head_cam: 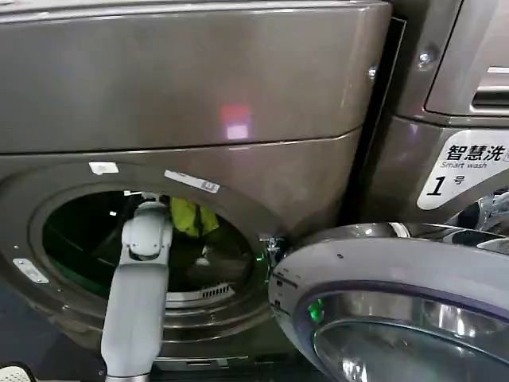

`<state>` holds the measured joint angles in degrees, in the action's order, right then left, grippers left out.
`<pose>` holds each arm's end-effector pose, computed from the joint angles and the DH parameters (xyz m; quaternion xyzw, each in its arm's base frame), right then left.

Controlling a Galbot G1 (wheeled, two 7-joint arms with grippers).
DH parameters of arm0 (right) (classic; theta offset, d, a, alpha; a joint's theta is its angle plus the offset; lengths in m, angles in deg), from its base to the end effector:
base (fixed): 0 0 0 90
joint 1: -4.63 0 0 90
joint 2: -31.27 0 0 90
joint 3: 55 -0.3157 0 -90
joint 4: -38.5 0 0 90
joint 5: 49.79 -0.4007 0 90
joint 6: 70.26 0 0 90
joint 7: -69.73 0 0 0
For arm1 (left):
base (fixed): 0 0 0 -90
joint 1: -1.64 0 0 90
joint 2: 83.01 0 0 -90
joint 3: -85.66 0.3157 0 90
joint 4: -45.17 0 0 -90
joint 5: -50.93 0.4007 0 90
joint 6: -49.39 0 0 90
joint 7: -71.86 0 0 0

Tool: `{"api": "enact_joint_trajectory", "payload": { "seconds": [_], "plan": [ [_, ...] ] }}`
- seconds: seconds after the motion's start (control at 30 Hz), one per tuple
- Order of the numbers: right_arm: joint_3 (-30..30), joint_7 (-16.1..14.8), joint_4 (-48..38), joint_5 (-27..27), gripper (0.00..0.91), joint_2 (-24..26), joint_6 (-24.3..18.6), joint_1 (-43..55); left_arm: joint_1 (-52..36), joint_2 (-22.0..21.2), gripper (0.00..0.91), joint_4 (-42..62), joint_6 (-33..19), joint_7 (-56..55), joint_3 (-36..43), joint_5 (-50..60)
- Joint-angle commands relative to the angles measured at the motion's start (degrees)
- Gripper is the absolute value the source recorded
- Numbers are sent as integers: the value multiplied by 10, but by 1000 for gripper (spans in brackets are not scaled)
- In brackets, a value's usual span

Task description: Grasp the clothes from the dryer.

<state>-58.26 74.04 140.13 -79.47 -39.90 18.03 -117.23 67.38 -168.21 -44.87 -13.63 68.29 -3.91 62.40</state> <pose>-0.0696 -0.4467 -0.0697 0.6294 0.7340 -0.1840 0.1765 0.4946 0.0234 -0.1222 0.0886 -0.9874 -0.1299 0.0189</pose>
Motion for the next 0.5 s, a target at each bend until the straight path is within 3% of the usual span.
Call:
{"api": "enact_joint_trajectory", "payload": {
  "seconds": [0.03, 0.5],
  "plan": [
    [-7, 6, 4, 9, 907, 0, 36, 1, 2, 0, 0, 0, 1, -9, 1, -7],
    [-11, 14, 4, 22, 907, 1, 44, 0, 2, 1, 0, -1, -1, -5, 1, -8]
  ]
}}
